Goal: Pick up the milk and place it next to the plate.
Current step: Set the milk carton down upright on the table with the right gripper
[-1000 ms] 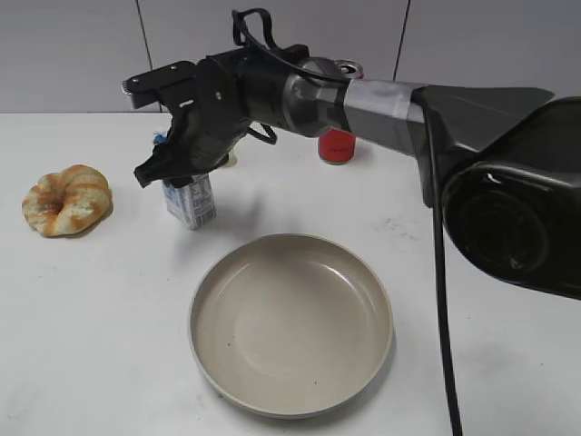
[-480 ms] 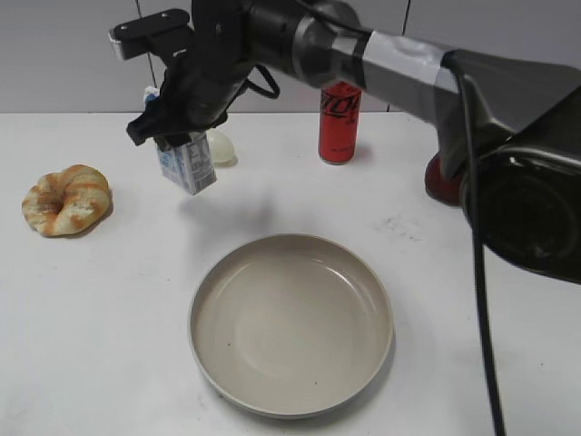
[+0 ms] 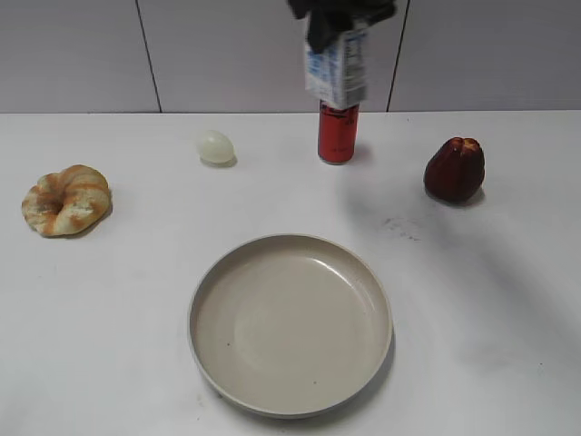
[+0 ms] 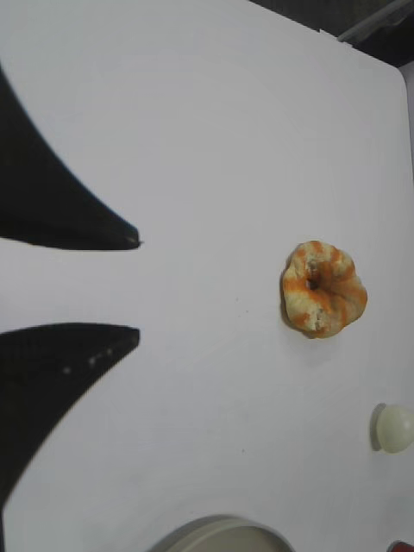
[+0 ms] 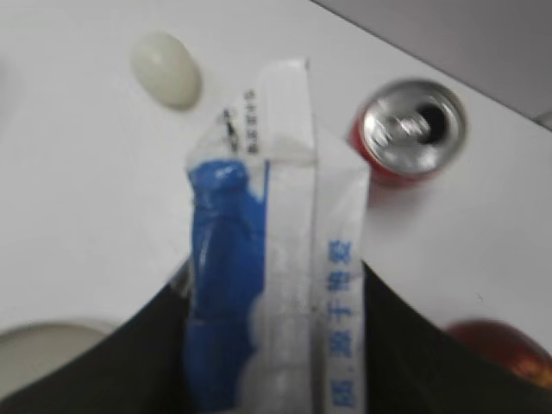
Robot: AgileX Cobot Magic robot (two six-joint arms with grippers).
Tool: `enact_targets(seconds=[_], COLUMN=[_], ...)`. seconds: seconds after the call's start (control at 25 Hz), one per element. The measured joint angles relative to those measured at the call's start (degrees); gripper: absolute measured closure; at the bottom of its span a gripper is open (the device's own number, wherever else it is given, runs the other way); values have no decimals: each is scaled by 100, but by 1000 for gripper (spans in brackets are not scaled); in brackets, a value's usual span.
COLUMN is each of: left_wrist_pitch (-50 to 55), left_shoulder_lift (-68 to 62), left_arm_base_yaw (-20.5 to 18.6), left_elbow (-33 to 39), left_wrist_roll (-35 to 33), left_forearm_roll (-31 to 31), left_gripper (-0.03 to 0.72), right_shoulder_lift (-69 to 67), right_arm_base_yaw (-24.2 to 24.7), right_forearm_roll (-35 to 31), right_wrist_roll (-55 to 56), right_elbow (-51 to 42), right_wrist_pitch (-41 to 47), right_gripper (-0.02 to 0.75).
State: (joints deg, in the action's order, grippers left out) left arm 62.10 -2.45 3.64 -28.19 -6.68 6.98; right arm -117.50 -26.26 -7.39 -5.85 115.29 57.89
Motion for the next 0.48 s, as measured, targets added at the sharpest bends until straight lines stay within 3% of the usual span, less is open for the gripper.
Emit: enact_targets(seconds=[0.2, 0.48], left_wrist_pitch=[0, 0], left_shoulder_lift=[0, 0], left_arm_base_yaw=[0, 0], left_elbow=[0, 0], left_wrist_roll=[0, 0], left_forearm_roll=[0, 0], left_gripper=[460, 460], right_shoulder_lift=[971, 1624], right_arm_base_yaw=[462, 500], right_forearm_roll=[470, 670], right_wrist_roll=[100, 945], right_elbow=[-1302, -2976], right_wrist_pitch=[415, 287], right_gripper=[437, 437])
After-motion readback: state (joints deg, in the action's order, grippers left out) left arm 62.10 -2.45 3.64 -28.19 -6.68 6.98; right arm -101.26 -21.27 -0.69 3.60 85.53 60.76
